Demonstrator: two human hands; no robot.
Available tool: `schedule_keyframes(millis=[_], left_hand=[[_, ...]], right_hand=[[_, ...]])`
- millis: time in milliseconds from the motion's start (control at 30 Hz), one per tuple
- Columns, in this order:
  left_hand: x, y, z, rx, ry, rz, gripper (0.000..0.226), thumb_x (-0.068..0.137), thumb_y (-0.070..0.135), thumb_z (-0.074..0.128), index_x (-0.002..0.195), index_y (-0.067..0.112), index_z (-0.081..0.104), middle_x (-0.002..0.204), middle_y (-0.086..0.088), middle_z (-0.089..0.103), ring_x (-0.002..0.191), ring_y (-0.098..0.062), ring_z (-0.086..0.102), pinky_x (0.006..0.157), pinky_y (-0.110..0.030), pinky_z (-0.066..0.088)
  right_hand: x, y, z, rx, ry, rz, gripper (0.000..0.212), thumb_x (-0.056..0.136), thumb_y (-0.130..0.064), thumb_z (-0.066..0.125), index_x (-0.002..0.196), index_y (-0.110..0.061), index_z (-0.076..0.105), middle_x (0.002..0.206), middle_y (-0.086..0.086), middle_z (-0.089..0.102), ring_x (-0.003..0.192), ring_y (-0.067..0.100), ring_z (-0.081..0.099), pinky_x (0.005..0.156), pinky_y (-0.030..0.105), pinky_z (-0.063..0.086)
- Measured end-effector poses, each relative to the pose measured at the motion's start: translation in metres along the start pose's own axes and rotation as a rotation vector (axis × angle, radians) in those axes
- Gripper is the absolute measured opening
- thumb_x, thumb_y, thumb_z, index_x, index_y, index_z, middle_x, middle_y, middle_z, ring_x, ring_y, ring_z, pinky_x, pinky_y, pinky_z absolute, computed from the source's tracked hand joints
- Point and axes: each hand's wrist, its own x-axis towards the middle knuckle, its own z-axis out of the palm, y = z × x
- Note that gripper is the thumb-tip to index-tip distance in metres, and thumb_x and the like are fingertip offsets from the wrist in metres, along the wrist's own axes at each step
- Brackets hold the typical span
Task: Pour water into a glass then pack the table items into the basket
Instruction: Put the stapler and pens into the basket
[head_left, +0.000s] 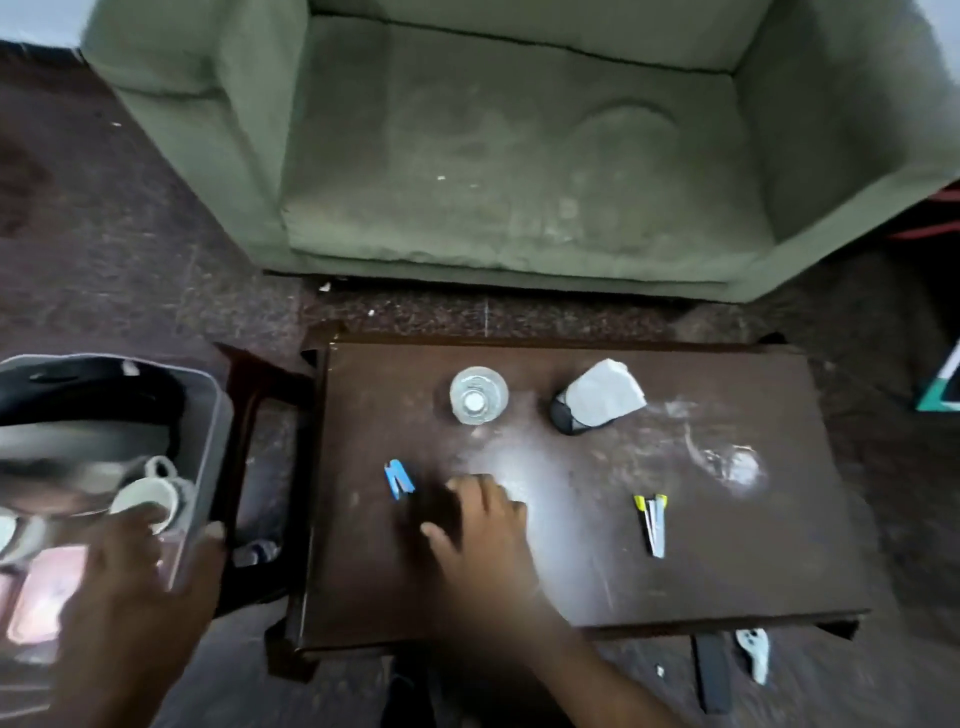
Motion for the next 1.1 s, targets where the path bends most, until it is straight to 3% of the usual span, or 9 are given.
schedule_keyframes(millis=[67, 167, 267, 400, 500, 567, 733, 933, 1100], left_hand=[[-0.015, 0.029, 0.018, 0.015, -0.019, 0.037, 0.055, 0.089, 0.055, 0.058, 0.12, 0.01, 0.056, 0.117, -0.019, 0.058, 0.097, -0.045, 0.064, 0.079, -0.052, 0.052], [-0.023, 0.087, 0.065, -0.001, -0.007, 0.13, 0.043, 0.087, 0.033, 0.078, 0.117, 0.02, 0.051, 0.114, -0.014, 0.06, 0.088, -0.046, 0.069, 0.071, -0.051, 0.053], [-0.013, 0.119, 0.114, 0.024, -0.13, 0.152, 0.047, 0.088, 0.036, 0.074, 0.125, 0.022, 0.048, 0.125, -0.011, 0.054, 0.099, -0.046, 0.065, 0.078, -0.052, 0.051], [0.001, 0.137, 0.166, 0.049, -0.222, 0.058, 0.069, 0.083, 0.04, 0.079, 0.138, 0.023, 0.041, 0.133, -0.016, 0.045, 0.103, -0.051, 0.062, 0.082, -0.053, 0.053], [0.016, 0.14, 0.191, 0.05, -0.243, -0.031, 0.082, 0.081, 0.04, 0.083, 0.145, 0.02, 0.037, 0.136, -0.023, 0.042, 0.106, -0.052, 0.061, 0.089, -0.053, 0.052], [0.023, 0.14, 0.203, 0.078, -0.256, -0.061, 0.078, 0.081, 0.038, 0.083, 0.141, 0.014, 0.04, 0.134, -0.027, 0.045, 0.107, -0.053, 0.06, 0.091, -0.053, 0.052], [0.025, 0.136, 0.221, 0.097, -0.236, -0.071, 0.052, 0.088, 0.023, 0.077, 0.126, 0.006, 0.045, 0.131, -0.03, 0.046, 0.105, -0.054, 0.058, 0.091, -0.055, 0.052], [0.029, 0.124, 0.232, 0.055, -0.182, -0.111, 0.05, 0.083, 0.015, 0.079, 0.125, 0.007, 0.052, 0.129, -0.028, 0.046, 0.099, -0.053, 0.06, 0.09, -0.053, 0.051], [0.028, 0.122, 0.236, -0.053, -0.199, -0.165, 0.05, 0.077, 0.009, 0.08, 0.122, 0.013, 0.058, 0.125, -0.023, 0.047, 0.084, -0.035, 0.056, 0.084, -0.042, 0.049]], right_hand=[[-0.011, 0.052, -0.016, -0.012, 0.022, 0.06, 0.04, 0.086, -0.047, 0.064, 0.116, -0.021, 0.057, 0.112, 0.0, 0.059, 0.098, 0.025, 0.059, 0.079, 0.042, 0.049], [-0.025, 0.13, -0.04, -0.033, 0.011, 0.178, 0.037, 0.089, -0.039, 0.066, 0.114, -0.014, 0.059, 0.111, 0.005, 0.059, 0.1, 0.03, 0.058, 0.087, 0.044, 0.048], [-0.032, 0.196, -0.058, -0.116, -0.008, 0.299, 0.038, 0.088, -0.032, 0.069, 0.117, -0.009, 0.058, 0.11, 0.009, 0.057, 0.102, 0.034, 0.056, 0.096, 0.047, 0.043], [-0.039, 0.252, -0.068, -0.111, -0.076, 0.492, 0.061, 0.083, -0.031, 0.075, 0.134, -0.009, 0.05, 0.118, 0.017, 0.052, 0.105, 0.041, 0.054, 0.094, 0.048, 0.047], [-0.039, 0.276, -0.063, -0.054, -0.124, 0.573, 0.077, 0.079, -0.03, 0.081, 0.143, -0.012, 0.042, 0.125, 0.017, 0.049, 0.111, 0.041, 0.052, 0.096, 0.045, 0.045], [-0.039, 0.286, -0.057, -0.033, -0.146, 0.596, 0.08, 0.076, -0.032, 0.082, 0.142, -0.013, 0.041, 0.125, 0.016, 0.049, 0.112, 0.04, 0.053, 0.096, 0.045, 0.046], [-0.039, 0.293, -0.045, 0.002, -0.185, 0.623, 0.068, 0.081, -0.029, 0.078, 0.138, -0.016, 0.043, 0.128, 0.013, 0.05, 0.114, 0.038, 0.058, 0.094, 0.044, 0.05], [-0.034, 0.297, -0.042, 0.0, -0.162, 0.584, 0.058, 0.084, -0.02, 0.074, 0.135, -0.016, 0.046, 0.126, 0.011, 0.055, 0.111, 0.037, 0.059, 0.088, 0.045, 0.052], [-0.028, 0.295, -0.041, -0.026, -0.15, 0.551, 0.055, 0.083, -0.014, 0.073, 0.133, -0.013, 0.05, 0.125, 0.011, 0.06, 0.106, 0.038, 0.062, 0.086, 0.043, 0.051]])
